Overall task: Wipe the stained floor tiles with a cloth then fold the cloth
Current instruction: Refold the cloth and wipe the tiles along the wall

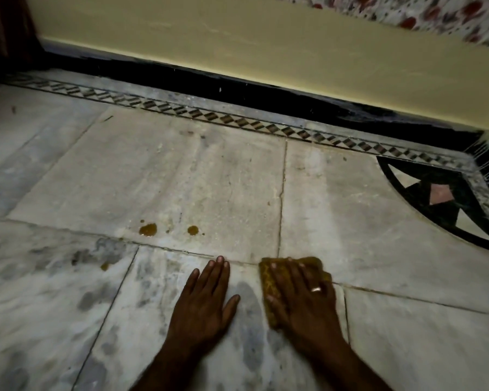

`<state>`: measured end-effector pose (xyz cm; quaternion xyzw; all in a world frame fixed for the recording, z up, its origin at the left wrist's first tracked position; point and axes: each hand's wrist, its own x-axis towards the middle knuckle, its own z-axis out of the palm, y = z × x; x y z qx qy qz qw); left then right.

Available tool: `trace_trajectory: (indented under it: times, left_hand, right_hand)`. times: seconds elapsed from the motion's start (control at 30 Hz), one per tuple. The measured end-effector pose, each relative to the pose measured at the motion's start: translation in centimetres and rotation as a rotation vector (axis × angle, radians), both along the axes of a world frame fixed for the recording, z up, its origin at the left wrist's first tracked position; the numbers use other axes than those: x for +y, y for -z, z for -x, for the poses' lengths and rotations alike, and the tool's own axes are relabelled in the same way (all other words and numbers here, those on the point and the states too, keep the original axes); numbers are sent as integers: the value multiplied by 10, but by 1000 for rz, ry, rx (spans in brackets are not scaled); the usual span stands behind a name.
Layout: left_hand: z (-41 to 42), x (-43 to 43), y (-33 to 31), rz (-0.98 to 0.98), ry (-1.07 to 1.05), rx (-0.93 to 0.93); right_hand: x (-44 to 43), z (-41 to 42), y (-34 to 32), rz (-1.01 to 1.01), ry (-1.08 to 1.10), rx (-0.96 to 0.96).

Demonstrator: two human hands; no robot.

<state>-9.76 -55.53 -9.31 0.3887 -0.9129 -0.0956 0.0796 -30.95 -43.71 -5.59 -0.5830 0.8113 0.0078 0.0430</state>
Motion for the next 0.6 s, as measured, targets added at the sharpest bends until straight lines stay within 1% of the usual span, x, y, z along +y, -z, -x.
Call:
trace_trajectory:
  times: [0.1, 0.17, 0.23, 0.33, 0.4, 0.5, 0.6]
  left_hand:
    - [-15, -7, -2, 12, 26, -13]
    - [-16, -7, -1, 2, 0, -11]
    - [-15, -8, 1, 2, -52, -11]
    - [-15, -9, 0, -1, -112, -9]
    - [-14, -8, 1, -1, -106, -15]
    - [-23, -10, -1, 16, -85, -22]
    - [-39, -19, -3, 30, -66, -52]
  right_hand:
    - [-20, 27, -1, -71, 108, 51]
    - [-47, 30, 1, -62, 171, 20]
    - [-75, 16, 3, -36, 211, -3]
    - [-103, -25, 1, 42, 121, 25]
    - [-104, -52, 3, 56, 28, -13]
    - [-76, -72, 9, 60, -75, -58]
    - [-37, -65, 15, 42, -121, -35]
